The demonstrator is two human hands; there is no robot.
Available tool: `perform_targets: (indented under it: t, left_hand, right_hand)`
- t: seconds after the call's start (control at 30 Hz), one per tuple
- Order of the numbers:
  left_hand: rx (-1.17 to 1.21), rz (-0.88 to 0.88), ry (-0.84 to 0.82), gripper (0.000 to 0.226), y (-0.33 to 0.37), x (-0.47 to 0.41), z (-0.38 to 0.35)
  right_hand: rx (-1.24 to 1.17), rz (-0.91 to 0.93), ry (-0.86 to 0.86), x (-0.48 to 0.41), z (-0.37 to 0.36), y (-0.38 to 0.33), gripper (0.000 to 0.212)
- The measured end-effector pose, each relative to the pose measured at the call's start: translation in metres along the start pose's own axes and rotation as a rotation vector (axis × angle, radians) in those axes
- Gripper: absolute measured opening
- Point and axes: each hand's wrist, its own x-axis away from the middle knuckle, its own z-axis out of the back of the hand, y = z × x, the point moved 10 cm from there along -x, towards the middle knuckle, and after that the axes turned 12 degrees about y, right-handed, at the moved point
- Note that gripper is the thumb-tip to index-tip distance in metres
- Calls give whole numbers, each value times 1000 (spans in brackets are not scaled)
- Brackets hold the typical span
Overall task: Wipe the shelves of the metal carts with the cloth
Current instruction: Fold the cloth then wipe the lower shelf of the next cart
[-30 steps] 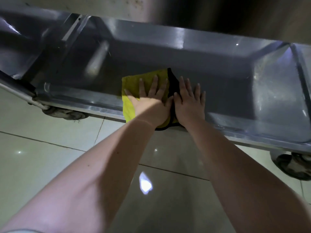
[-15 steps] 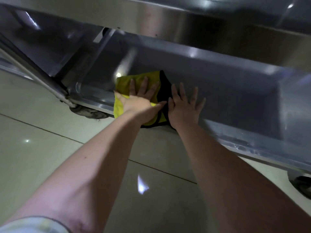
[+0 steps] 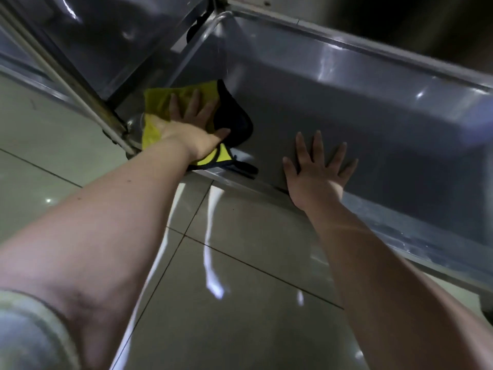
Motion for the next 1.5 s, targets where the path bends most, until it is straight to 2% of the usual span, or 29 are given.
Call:
perform_targets:
  t: [0.1,0.2,0.27,0.37,0.43,0.6,0.67,0.73,0.83,0.97,1.03,1.1,1.2,1.27,1.37,1.43,1.5]
  left_hand:
    - [56,-179,45,73,90,5,1]
    - [23,-403,39,65,182,23,-3]
    - [23,-472,36,63,207,26,-6]
    - [80,-522,65,66,194,16,-1]
    - [107,-476,89,71,156,-3,5]
    - [58,-50,99,75,2,-48,10]
    - [32,0,92,75,-19,-50,8]
    - [12,29,91,73,-12,-51,7]
    - [17,-25,96,72,47,-42,5]
    - [61,-357,75,65,181,8,2]
    - [23,-429,35,63,208,28,-5]
    - [39,-459,54,61,198,35,-5]
    - [95,-438,97,68,143,26,1]
    - [82,-328,56,75,82,7,3]
    - [24,-88,34,69,-14,-9,6]
    - [-28,-27,32,70,-40,-2,6]
    - [-45,12,25,71,-31,13,4]
  right_hand:
    - [-34,8,23,1,3,0,61]
    - [-231,-82,109,2,12,12,58]
    - [-325,-131,167,2,17,22,58]
    - [-308,-95,174,1,17,21,59]
    - [-237,-65,130,1,12,15,61]
    - [-95,-24,99,-2,8,7,62]
    - [-77,-21,102,-2,8,5,63]
    - [-72,-20,110,-1,9,4,63]
    - [-145,-38,109,0,11,5,61]
    - [-313,-107,140,2,16,14,65]
    - [-409,-136,179,2,20,19,63]
    - [-437,-140,189,4,21,20,64]
    - [-396,-129,169,1,19,18,65]
    - [-347,-109,156,0,17,16,64]
    - [-295,-81,159,-2,16,14,63]
    - [-278,-78,149,-3,15,13,64]
    - [-305,-80,126,-2,14,14,62]
